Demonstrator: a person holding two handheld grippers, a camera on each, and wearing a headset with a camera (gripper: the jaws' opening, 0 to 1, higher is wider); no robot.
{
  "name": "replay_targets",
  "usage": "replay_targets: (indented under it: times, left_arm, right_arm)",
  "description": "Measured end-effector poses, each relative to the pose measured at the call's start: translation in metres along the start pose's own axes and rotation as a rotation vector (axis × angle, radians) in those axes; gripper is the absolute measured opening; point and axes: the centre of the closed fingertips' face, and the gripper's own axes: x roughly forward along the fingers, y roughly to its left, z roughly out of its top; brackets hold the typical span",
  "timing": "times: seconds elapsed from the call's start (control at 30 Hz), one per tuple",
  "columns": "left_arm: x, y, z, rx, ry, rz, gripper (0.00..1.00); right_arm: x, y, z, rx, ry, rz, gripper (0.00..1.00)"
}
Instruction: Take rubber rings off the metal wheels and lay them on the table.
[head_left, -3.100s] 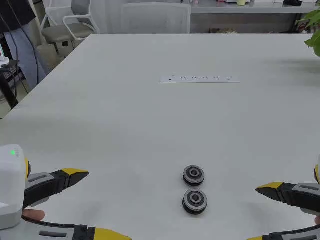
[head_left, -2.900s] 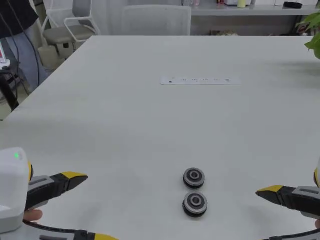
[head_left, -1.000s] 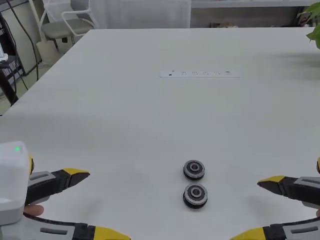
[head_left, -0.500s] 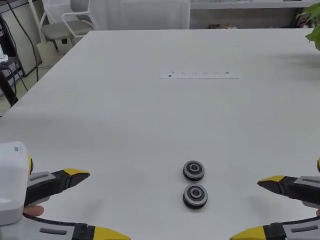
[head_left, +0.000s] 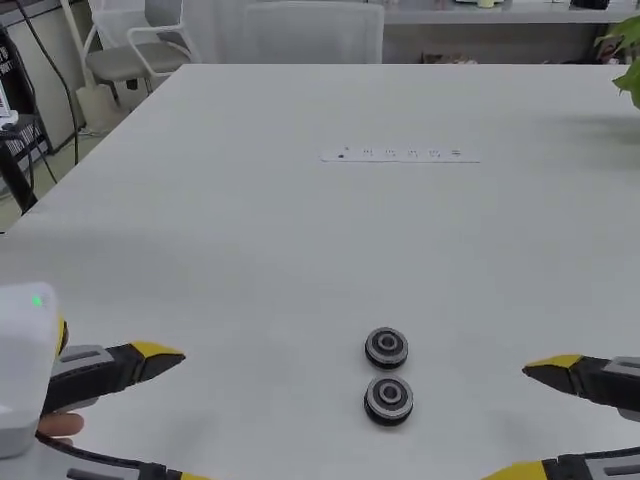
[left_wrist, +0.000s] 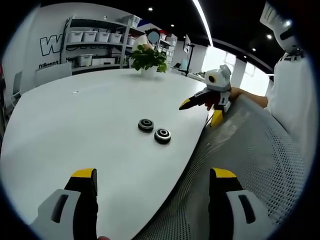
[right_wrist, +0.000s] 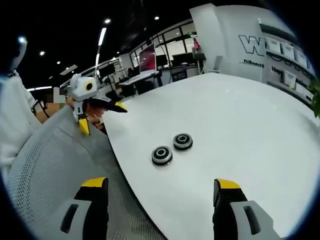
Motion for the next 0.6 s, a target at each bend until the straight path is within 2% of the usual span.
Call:
replay_targets:
  times: [0.2, 0.43, 0.6]
  left_arm:
    - [-0.010, -0.002, 0.024, 0.034, -0.054, -0.005, 0.91]
    - [-0.015, -0.003, 0.041, 0.114, -0.049, 0.003, 0.91]
    - [-0.013, -0.003, 0.058, 0.164, -0.058, 0.000, 0.91]
  right_arm:
    - [-0.009, -0.001, 0.010, -0.042, 0.005, -0.010, 0.86]
    - [-0.019, -0.003, 0.032, -0.099, -0.016, -0.023, 0.85]
    - [-0.017, -0.002, 0.053, -0.144, -0.036, -0.014, 0.83]
